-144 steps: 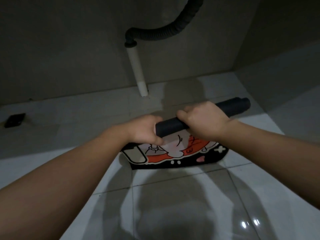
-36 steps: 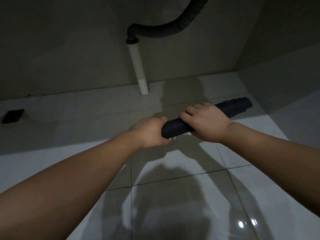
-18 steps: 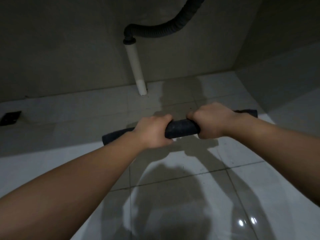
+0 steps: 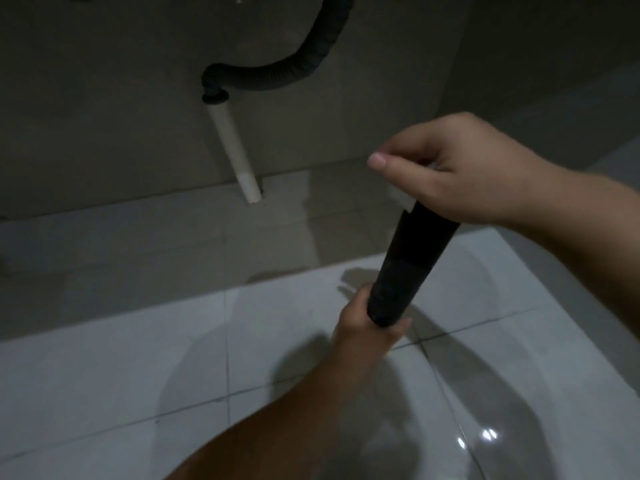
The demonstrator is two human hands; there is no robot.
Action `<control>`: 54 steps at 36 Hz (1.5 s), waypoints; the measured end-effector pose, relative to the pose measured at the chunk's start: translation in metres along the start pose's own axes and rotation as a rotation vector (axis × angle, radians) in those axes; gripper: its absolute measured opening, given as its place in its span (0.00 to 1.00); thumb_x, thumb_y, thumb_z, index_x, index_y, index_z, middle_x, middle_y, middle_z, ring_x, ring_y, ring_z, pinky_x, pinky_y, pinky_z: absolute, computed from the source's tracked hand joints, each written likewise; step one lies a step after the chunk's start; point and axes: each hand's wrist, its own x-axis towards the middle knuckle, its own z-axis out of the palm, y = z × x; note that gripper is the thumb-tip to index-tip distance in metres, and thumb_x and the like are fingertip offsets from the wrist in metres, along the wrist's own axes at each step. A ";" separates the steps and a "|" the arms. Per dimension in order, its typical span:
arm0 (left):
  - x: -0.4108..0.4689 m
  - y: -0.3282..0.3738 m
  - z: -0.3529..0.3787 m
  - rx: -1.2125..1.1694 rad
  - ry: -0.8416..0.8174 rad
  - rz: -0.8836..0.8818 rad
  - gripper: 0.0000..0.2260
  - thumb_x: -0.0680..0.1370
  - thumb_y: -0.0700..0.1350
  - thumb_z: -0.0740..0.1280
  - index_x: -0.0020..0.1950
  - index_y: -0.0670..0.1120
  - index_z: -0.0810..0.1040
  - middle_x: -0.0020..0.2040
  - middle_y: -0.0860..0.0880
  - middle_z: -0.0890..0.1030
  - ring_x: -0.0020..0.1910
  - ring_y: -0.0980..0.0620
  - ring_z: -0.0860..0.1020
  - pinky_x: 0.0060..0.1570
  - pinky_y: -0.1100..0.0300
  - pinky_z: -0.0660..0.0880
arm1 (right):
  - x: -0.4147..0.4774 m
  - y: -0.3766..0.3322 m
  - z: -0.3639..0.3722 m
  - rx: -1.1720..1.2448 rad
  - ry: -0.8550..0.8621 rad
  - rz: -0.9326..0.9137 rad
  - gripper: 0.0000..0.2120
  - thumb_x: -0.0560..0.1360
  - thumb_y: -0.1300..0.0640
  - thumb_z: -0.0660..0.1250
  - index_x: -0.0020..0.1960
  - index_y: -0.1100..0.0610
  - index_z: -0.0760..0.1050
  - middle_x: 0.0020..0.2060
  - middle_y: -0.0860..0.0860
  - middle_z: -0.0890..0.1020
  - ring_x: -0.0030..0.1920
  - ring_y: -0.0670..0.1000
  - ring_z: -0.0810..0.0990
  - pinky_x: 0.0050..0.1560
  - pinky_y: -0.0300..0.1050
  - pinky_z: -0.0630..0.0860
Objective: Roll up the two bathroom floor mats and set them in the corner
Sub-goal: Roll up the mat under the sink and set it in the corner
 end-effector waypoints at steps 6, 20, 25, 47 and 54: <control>-0.011 -0.022 0.014 0.060 0.106 0.020 0.18 0.64 0.50 0.75 0.51 0.53 0.74 0.43 0.51 0.79 0.43 0.50 0.79 0.44 0.55 0.77 | -0.004 -0.006 0.047 -0.094 -0.068 0.074 0.25 0.77 0.36 0.51 0.39 0.53 0.76 0.31 0.50 0.77 0.38 0.54 0.75 0.36 0.46 0.68; -0.013 -0.016 0.001 0.032 0.258 0.223 0.21 0.66 0.43 0.78 0.47 0.59 0.68 0.38 0.61 0.76 0.38 0.70 0.76 0.33 0.76 0.70 | 0.007 -0.029 0.046 0.064 -0.292 0.229 0.38 0.74 0.30 0.45 0.45 0.58 0.81 0.45 0.57 0.83 0.47 0.56 0.80 0.51 0.49 0.76; -0.010 0.000 0.005 0.042 0.231 0.236 0.24 0.64 0.48 0.78 0.55 0.58 0.70 0.39 0.63 0.74 0.38 0.64 0.74 0.35 0.76 0.68 | 0.010 -0.028 0.033 0.004 -0.287 0.250 0.39 0.74 0.29 0.41 0.51 0.55 0.80 0.47 0.56 0.83 0.46 0.55 0.80 0.51 0.49 0.75; -0.012 0.040 0.024 0.437 0.149 0.718 0.27 0.63 0.41 0.71 0.60 0.44 0.69 0.51 0.43 0.78 0.51 0.45 0.74 0.56 0.52 0.68 | -0.030 0.049 -0.015 0.332 -0.903 0.825 0.42 0.66 0.29 0.55 0.66 0.59 0.71 0.57 0.65 0.80 0.46 0.61 0.84 0.46 0.54 0.80; 0.002 0.066 0.045 0.739 0.181 0.910 0.26 0.59 0.41 0.75 0.55 0.46 0.73 0.48 0.48 0.79 0.49 0.47 0.76 0.54 0.56 0.63 | -0.083 0.101 -0.002 0.728 -0.980 0.918 0.24 0.70 0.43 0.65 0.55 0.63 0.78 0.44 0.64 0.81 0.34 0.55 0.82 0.34 0.45 0.80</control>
